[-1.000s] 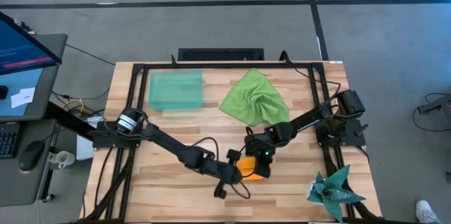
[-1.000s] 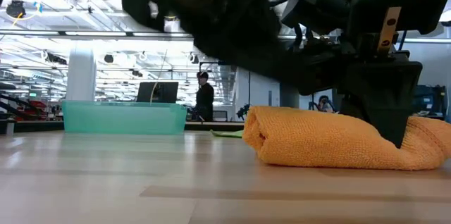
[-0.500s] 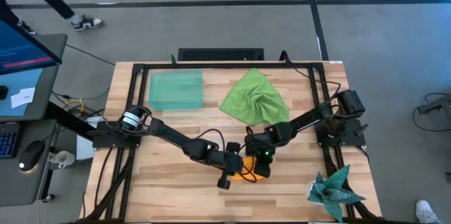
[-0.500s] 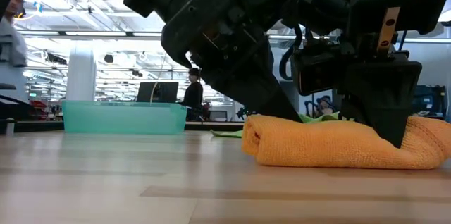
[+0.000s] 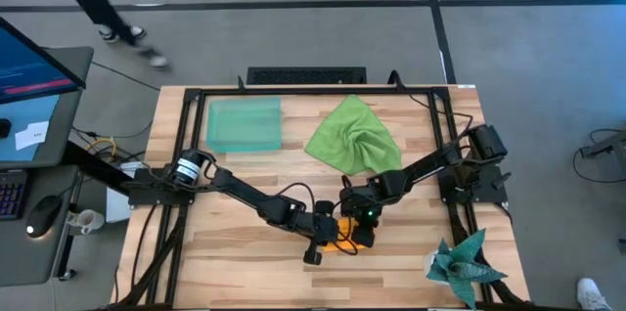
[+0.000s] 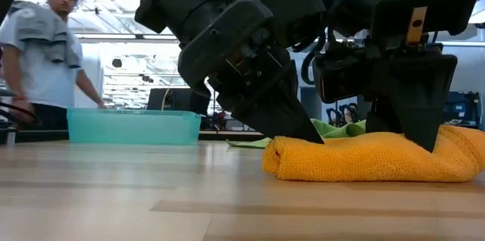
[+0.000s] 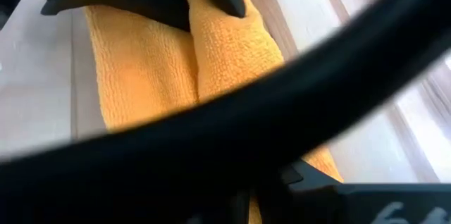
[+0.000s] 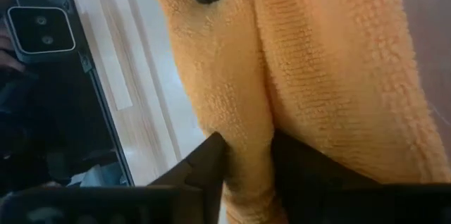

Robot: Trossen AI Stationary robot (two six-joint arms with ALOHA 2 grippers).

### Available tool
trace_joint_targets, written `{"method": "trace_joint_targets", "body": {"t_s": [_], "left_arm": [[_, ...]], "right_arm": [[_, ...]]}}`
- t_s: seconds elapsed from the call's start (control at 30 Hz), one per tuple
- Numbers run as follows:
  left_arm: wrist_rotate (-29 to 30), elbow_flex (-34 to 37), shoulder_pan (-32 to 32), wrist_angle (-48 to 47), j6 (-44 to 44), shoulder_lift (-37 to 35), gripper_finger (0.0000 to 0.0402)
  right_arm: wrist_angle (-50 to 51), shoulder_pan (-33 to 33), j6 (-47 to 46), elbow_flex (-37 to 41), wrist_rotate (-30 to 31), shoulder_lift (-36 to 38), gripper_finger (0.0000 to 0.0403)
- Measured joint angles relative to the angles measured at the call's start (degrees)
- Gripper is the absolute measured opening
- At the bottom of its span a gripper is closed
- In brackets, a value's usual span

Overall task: Roll microfiber towels into tight, uniform cylinder then place into a basket
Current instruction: Roll the yellow towel

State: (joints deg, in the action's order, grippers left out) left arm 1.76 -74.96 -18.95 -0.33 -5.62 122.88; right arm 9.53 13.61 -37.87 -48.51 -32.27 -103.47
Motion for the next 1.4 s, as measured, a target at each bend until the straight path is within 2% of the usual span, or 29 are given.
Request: {"method": "trace_joint_targets", "body": {"t_s": [0.1,0.23,0.43,0.6,0.83,0.97,1.07,1.13,1.2,1.4], "left_arm": [[0.0,0.0,0.3,-0.7,-1.7,0.0,0.0],[-0.1,0.0,0.5,-0.9,-3.1,0.1,0.0],[0.0,0.1,0.6,-0.9,-3.8,0.1,0.0],[0.1,0.1,0.6,-0.9,-4.1,0.1,0.0],[0.2,0.1,0.6,-0.9,-4.1,0.1,0.0],[0.2,0.2,0.6,-0.9,-4.1,0.1,0.0],[0.3,0.2,0.6,-0.9,-4.2,0.1,0.0],[0.3,0.2,0.6,-0.9,-4.4,0.1,0.0],[0.3,0.2,0.6,-0.9,-4.7,0.1,0.0],[0.2,0.2,0.8,-0.8,-4.8,0.1,0.0]], "right_arm": [[0.6,-0.5,0.0,-0.1,-0.8,0.0,0.0163],[2.3,-0.8,1.1,-0.1,-1.5,0.7,0.0172],[7.2,-1.1,4.6,0.2,0.0,4.0,0.0158],[14.8,-1.0,5.3,0.2,4.6,9.1,0.0145],[20.5,2.3,5.4,0.2,18.8,18.8,0.0137],[19.2,8.5,9.0,0.1,34.2,23.4,0.0137],[17.3,14.7,13.3,0.1,46.3,24.2,0.0138],[15.9,18.4,16.3,0.1,51.8,23.7,0.0138],[14.2,21.2,18.9,0.1,54.5,22.4,0.0138],[8.4,26.2,21.9,0.1,56.3,16.9,0.0137]]}}
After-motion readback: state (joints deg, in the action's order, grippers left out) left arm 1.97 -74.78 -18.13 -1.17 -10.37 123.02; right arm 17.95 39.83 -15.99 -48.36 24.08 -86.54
